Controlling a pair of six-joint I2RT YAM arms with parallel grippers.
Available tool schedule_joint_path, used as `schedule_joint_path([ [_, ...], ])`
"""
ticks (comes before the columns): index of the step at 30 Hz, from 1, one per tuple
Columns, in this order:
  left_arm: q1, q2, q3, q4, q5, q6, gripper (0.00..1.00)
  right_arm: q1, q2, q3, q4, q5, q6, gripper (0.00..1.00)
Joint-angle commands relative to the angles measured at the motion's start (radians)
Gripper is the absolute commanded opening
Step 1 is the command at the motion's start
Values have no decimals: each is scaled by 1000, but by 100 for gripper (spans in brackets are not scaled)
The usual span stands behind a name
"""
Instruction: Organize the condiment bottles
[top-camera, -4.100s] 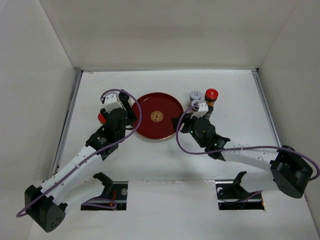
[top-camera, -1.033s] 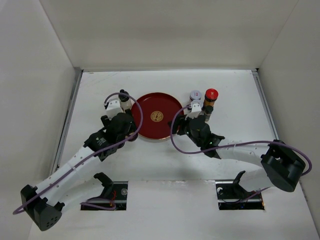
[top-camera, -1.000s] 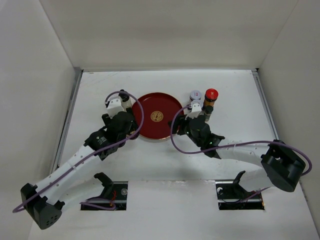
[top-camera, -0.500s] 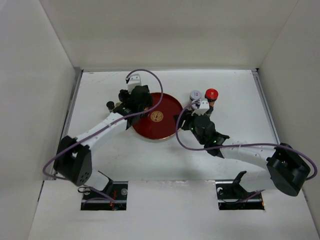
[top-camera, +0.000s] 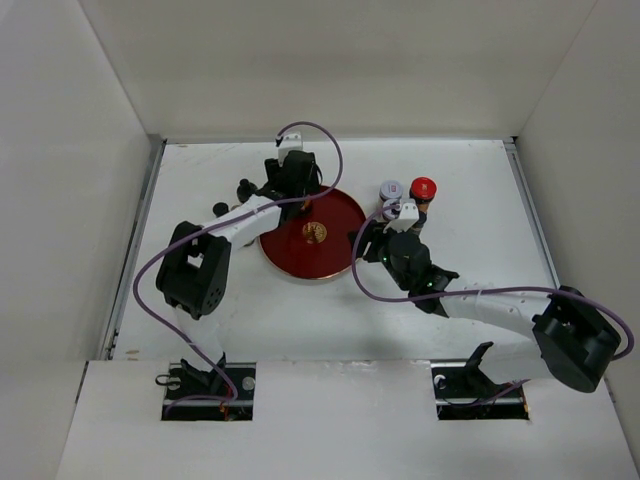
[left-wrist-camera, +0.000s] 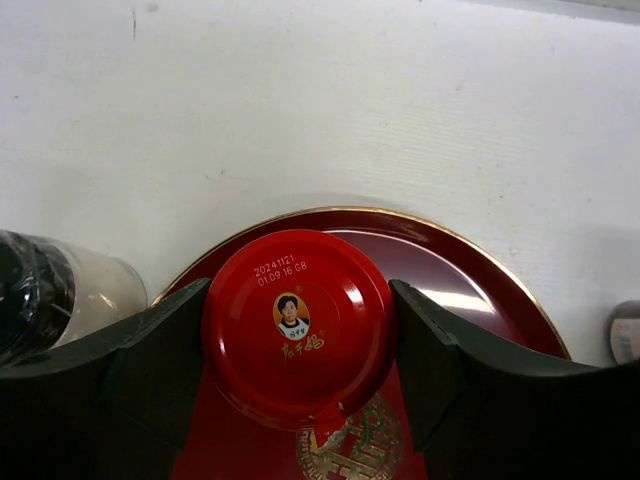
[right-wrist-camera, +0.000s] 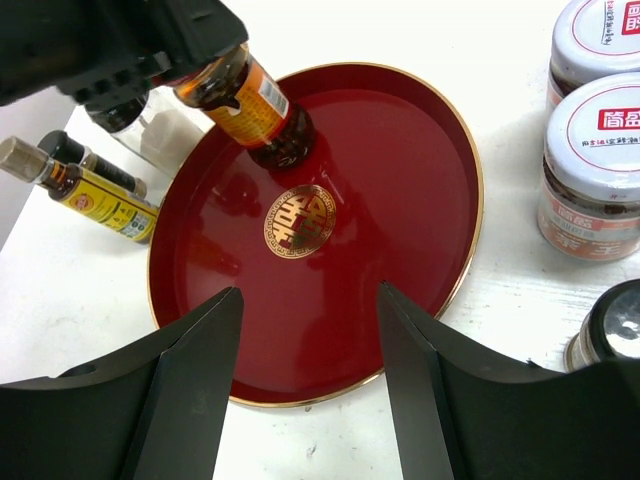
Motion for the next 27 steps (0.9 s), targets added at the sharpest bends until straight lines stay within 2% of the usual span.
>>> schedule_joint_path([
  [1,9,-8,95,151,-3,23,24,-4,-3,8,38,0,5,62],
  [4,11,18,105,151,-6,33,34,-4,6,10,39,-3,10,63],
  [9,6,-11,63,181,-9,33,63,-6,12,11,39,-8,11,63],
  [15,-5,-157,-27,243,-9,29,78,-6,23,16,39,-6,11,64],
  [20,-20,-293,-90,261,-5,30,79,-4,29,19,39,-6,5,64],
  [27,1,-644,-392,208,-100,-66,64,-6,21,16,39,-8,11,63],
])
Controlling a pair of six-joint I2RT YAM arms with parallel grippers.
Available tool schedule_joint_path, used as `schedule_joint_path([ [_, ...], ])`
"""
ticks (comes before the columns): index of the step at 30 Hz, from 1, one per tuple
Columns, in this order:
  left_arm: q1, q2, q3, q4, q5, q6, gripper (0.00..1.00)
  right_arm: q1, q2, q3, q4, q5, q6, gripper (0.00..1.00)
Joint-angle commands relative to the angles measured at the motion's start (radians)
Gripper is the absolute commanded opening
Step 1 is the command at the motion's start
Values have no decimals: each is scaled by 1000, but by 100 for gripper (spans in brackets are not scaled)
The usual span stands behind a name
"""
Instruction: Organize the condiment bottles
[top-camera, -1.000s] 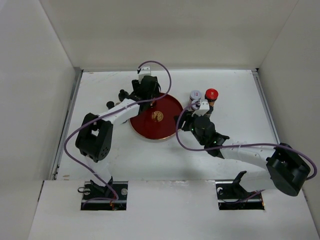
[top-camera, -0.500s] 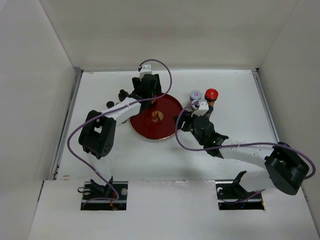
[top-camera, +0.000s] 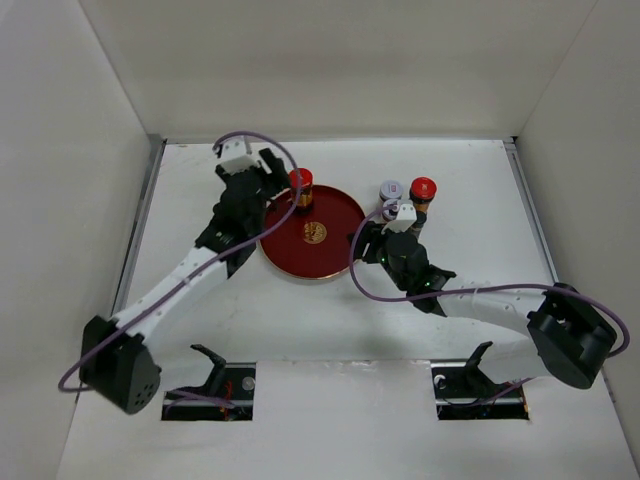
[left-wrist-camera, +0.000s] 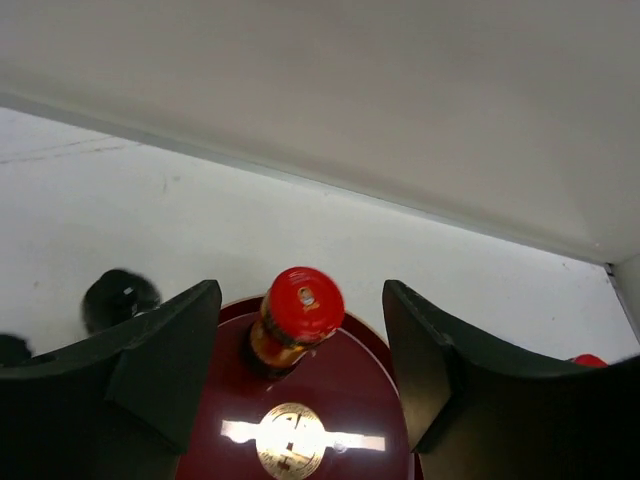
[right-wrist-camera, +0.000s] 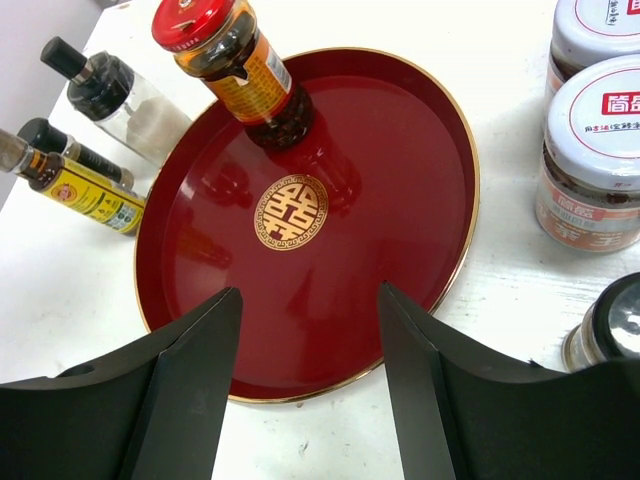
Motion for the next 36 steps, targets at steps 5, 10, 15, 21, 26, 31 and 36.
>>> schedule_joint_path([
  [5,76,-301,-224,-195,-91,-94,58,-3,17,30,39,-27,6,59],
  [10,143,-306,-270,-262,-10,-109,55,-3,21,30,38,-32,11,51],
  [15,201,-184,-240,-233,96,-104,55,-3,18,31,39,-38,2,34],
  [21,232,-92,-221,-194,92,-114,54,-3,9,27,39,-41,3,37],
  [26,243,-58,-209,-177,72,-111,50,-3,26,39,33,-49,-3,43],
  [31,266,-26,-203,-168,70,-112,47,-3,32,38,33,-56,5,45],
  [36,272,7,-188,-148,67,-106,43,-3,32,36,39,-58,2,45],
])
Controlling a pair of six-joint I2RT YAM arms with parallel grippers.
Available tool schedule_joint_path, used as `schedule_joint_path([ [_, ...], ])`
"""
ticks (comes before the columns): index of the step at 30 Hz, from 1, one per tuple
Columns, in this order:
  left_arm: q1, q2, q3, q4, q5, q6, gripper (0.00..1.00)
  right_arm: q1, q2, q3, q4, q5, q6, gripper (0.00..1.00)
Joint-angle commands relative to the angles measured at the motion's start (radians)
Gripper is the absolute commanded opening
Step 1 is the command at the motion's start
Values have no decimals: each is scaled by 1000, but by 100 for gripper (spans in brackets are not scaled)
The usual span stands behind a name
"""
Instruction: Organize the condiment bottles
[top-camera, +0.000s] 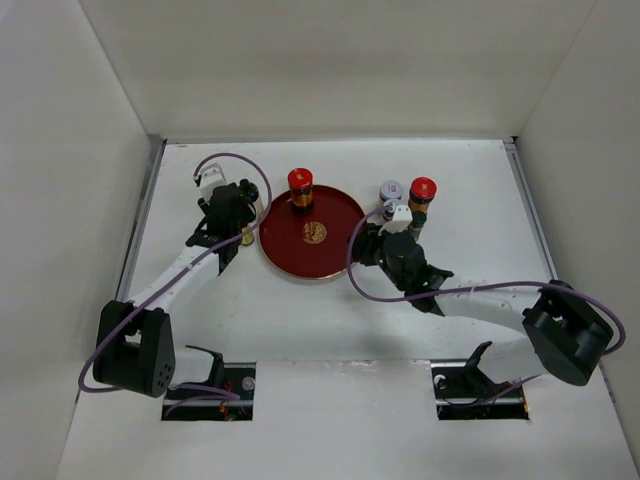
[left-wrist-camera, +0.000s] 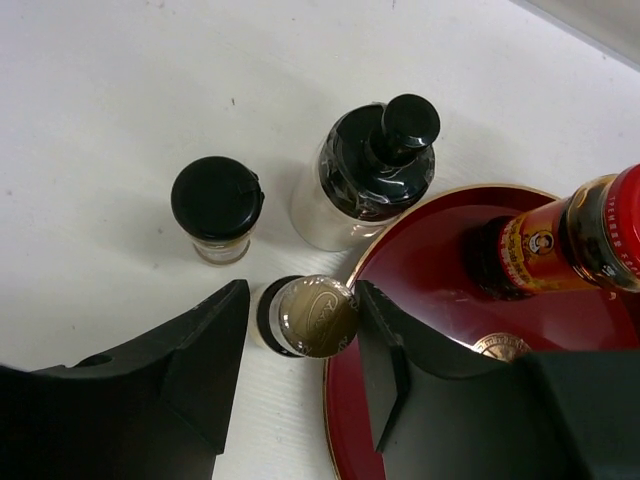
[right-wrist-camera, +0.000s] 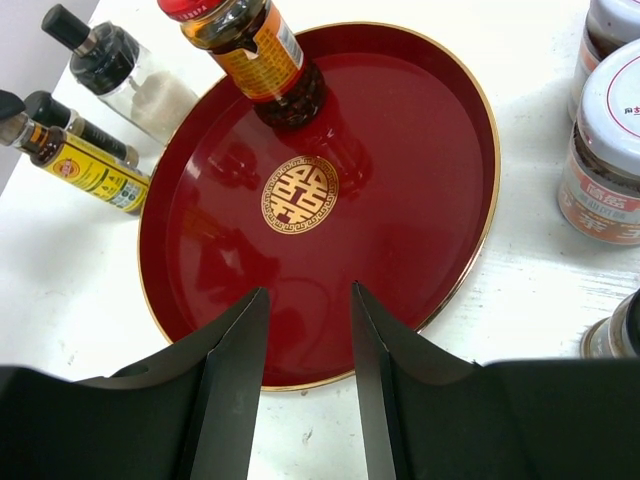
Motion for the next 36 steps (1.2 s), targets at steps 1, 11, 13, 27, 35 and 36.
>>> schedule_joint_path([
  [1,6,9,56,55,-9,0,42,-3,15,37,36,-12,1,45],
  [11,-26,-50,46,23,-38,1,19,-3,13,41,35,-14,-7,45],
  [13,-44,-76,58,-23,-52,4,18,-3,13,38,39,-14,1,45],
  [27,-187,-71,257,-83,-162,107,17,-3,10,34,39,-15,5,46],
  [35,-188,129,368,11,-107,104,17,-3,12,35,35,-15,7,46],
  [36,-187,150,382,23,-99,107,17,-3,13,40,28,-15,7,46],
])
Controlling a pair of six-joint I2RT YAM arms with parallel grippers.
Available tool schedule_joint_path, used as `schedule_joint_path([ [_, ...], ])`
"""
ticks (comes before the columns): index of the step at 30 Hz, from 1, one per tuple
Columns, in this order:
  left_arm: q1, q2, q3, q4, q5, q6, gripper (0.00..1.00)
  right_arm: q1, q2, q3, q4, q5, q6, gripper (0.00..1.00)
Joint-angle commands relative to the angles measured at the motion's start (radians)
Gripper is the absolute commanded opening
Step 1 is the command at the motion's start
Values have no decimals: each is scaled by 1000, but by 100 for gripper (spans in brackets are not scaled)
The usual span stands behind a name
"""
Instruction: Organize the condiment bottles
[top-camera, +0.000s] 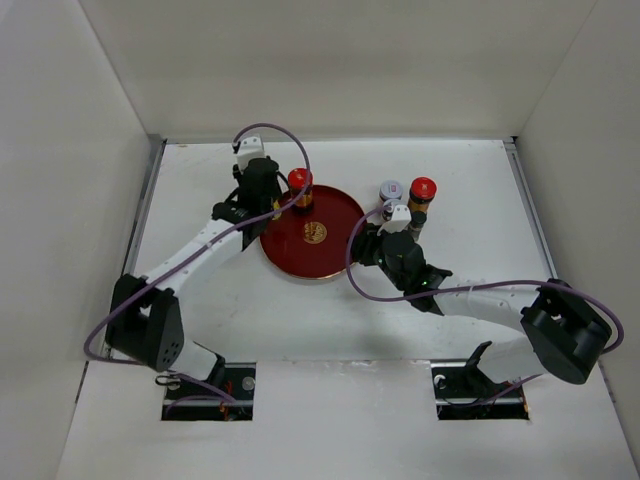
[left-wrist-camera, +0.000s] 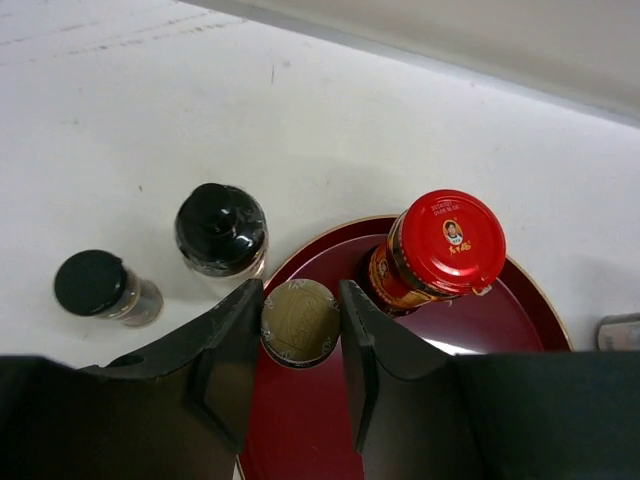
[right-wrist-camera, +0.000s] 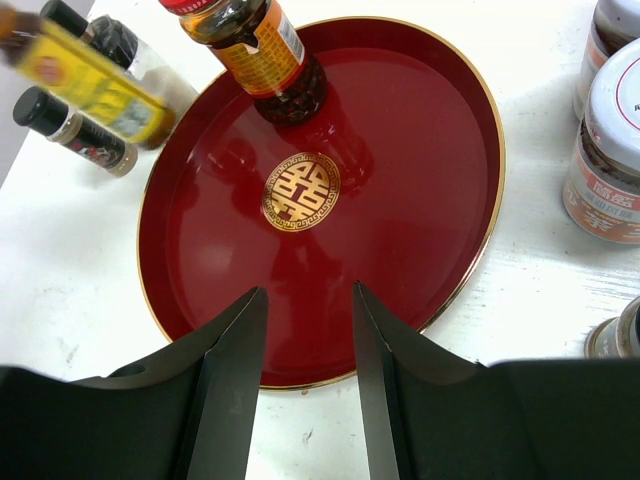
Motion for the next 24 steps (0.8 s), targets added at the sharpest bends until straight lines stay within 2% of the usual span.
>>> schedule_joint_path([
  [1,7,46,91,125,24,15,17,-3,0,34,29,-9,1,46],
  [10,5,221,210,133,41,43,17,-3,-11,27,35,-7,-2,46],
  [20,-1,285,190,139,31,44,19,-3,-6,28,30,-4,-3,46],
  [22,-1,285,185,139,31,43,22,-3,-6,27,35,-4,-5,46],
  [24,-1,282,177,141,29,43,31,-5,-5,25,35,-4,-2,46],
])
